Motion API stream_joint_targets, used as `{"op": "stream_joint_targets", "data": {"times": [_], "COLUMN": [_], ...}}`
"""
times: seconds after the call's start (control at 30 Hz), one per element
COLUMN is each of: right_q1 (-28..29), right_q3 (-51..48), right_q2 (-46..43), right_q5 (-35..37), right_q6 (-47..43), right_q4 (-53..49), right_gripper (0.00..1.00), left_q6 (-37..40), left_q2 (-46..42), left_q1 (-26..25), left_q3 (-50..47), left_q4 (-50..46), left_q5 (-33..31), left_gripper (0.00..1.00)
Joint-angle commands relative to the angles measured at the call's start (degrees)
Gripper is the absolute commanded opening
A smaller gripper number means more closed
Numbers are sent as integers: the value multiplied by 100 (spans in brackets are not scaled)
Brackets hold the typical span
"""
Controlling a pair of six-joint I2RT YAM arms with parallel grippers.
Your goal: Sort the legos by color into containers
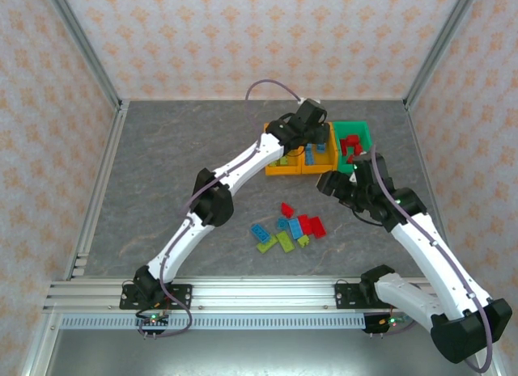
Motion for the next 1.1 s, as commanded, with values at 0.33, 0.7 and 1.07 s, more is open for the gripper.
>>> {"op": "stream_joint_targets", "data": {"times": [0.33,0.7,1.07], "right_q1": [298,1486,1739], "right_q3": [-192,1190,1296], "right_q2": [1144,4217,5104], "right_q5": [-429,178,749], "right_q6": [-779,-1609,-1529], "right_q4": [622,783,659], "right_gripper": [75,70,36], "left_q6": [439,1462,2853], "left_q2": [-6393,-9424,-10576], "left_q1": [-270,-398,-361], "left_q3": [-7090,-8181,-9234], "left_q4": [2021,-723,-556], "left_q5": [-538,-918,-1618], "left_gripper": [45,45,77]}}
